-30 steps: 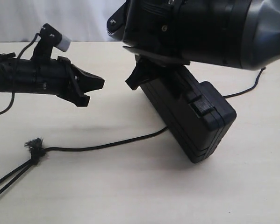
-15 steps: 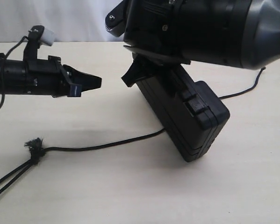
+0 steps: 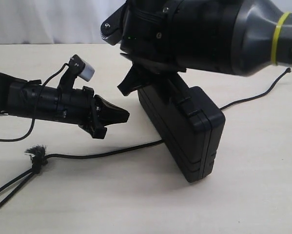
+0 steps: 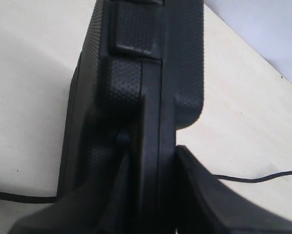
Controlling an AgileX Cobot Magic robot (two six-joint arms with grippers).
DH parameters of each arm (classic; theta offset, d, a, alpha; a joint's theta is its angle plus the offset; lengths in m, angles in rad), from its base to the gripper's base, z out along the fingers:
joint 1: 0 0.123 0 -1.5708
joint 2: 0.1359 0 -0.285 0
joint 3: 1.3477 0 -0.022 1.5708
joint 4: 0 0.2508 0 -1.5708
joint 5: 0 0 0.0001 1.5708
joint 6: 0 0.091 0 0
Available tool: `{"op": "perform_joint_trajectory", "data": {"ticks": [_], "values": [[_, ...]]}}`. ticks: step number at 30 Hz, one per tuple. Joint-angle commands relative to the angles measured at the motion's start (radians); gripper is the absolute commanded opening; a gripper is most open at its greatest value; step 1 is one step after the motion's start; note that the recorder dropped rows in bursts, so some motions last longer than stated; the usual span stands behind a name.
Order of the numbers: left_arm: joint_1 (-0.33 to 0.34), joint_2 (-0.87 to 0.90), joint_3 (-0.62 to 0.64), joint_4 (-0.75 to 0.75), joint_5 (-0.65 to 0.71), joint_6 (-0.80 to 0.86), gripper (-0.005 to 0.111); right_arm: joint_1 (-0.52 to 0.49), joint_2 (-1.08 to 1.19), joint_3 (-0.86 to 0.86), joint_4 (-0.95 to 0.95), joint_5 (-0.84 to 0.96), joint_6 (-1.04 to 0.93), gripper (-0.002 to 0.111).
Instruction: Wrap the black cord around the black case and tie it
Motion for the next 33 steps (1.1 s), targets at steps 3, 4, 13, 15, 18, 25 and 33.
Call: {"op": "perform_joint_trajectory", "data": {"ticks": [3,4,13,15,18,25,33], "values": [[-0.005,0.002,-0.017,-0.01,-0.008,0.039,0.0,-0.002,0.009,-0.004,0.079,0.0,-0.025,0.031],[-0.005,0.002,-0.023,-0.01,-0.006,0.039,0.0,0.001,0.009,-0.004,0.097,0.0,-0.032,0.036],[-0.005,0.002,-0.034,-0.01,-0.011,0.039,0.0,0.082,0.007,-0.004,0.075,0.007,-0.057,0.051],[-0.005,0.002,-0.034,-0.01,-0.013,0.039,0.0,0.09,0.002,-0.004,0.057,0.026,-0.057,0.051],[-0.005,0.002,-0.034,-0.01,-0.004,0.039,0.0,0.088,-0.019,-0.004,0.061,0.046,-0.057,0.051],[-0.005,0.002,-0.034,-0.01,0.048,0.039,0.0,0.09,-0.137,-0.004,0.149,0.082,-0.13,0.051],[-0.005,0.002,-0.034,-0.01,0.047,0.037,0.0,0.09,-0.256,-0.001,0.219,0.138,-0.174,0.051]]}}
